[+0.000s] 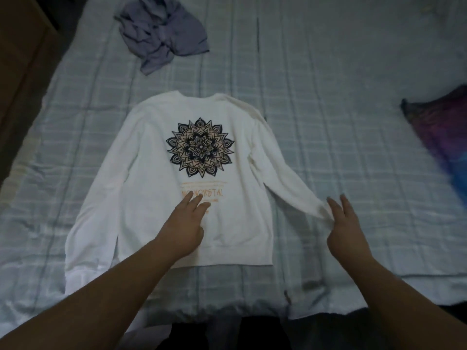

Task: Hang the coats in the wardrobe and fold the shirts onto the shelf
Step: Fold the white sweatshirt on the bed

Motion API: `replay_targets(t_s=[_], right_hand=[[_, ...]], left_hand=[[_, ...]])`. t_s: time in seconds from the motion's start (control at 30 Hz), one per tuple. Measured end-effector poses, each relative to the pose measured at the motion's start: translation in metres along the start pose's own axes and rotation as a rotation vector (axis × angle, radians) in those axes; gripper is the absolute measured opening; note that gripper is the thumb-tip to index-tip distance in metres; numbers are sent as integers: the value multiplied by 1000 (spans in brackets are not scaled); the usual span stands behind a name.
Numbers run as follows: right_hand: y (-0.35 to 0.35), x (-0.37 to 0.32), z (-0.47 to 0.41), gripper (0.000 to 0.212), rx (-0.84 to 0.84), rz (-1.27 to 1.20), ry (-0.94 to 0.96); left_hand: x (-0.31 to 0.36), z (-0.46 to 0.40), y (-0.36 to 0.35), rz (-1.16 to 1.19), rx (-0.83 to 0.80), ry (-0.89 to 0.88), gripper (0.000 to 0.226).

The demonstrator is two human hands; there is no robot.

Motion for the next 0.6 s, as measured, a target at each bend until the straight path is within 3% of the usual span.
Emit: replay_targets(t_s=[0.13, 0.3, 0.37, 0.5, 0.6], right_hand=[[30, 59, -43, 61, 99, -135, -249], [42, 155, -97, 39, -41, -125, -325], [32, 186, -110, 38, -81, -60, -171], [-2, 245, -113, 53, -7, 291, 400], [-35, 271, -107, 68, -56, 286, 542]], left_hand=[[72, -57, 1, 103, 47, -6, 63], [163, -144, -19, 97, 83, -63, 60], [194, -184, -33, 61, 68, -63, 61], [246, -250, -61, 26, 30, 23, 64], [266, -277, -94, -43, -128, 1, 75]])
Point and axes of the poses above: each hand's wrist, its own z-axis away from the middle knuckle, its own y-axis out of the back of the hand, x = y × z, the point moved 1 cm from there along -z, towards the middle knuckle, and after that the axes turned 8 degrees about y, right-handed, at the moved point
